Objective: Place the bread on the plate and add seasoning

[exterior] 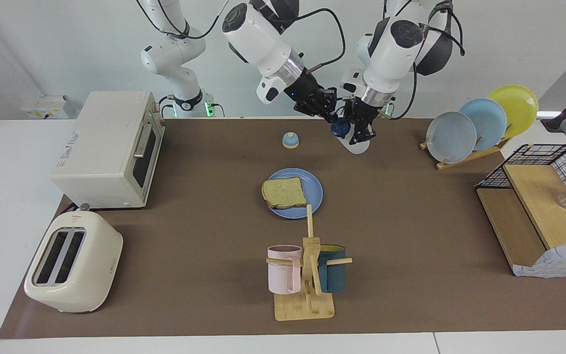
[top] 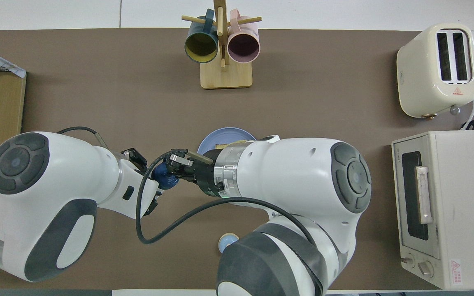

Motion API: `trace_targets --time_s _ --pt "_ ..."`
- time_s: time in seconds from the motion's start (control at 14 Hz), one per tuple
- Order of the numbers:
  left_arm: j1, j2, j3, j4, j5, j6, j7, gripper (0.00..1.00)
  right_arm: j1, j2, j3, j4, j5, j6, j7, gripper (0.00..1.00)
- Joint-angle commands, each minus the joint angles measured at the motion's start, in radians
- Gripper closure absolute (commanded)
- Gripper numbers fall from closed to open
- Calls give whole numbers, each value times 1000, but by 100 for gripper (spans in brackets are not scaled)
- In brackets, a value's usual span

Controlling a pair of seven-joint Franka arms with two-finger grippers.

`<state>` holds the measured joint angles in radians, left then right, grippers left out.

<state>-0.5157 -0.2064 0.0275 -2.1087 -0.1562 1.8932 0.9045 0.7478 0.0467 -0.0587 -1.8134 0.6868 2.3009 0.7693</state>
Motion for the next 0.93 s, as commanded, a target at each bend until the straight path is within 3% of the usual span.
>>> trace_targets --time_s 0.0,0.85 --pt "-4 -24 9 -8 -19 -10 14 100 -19 4 7 12 11 12 57 100" --pt "-14 -31 6 -19 -13 -22 13 100 -68 7 5 23 128 68 177 100"
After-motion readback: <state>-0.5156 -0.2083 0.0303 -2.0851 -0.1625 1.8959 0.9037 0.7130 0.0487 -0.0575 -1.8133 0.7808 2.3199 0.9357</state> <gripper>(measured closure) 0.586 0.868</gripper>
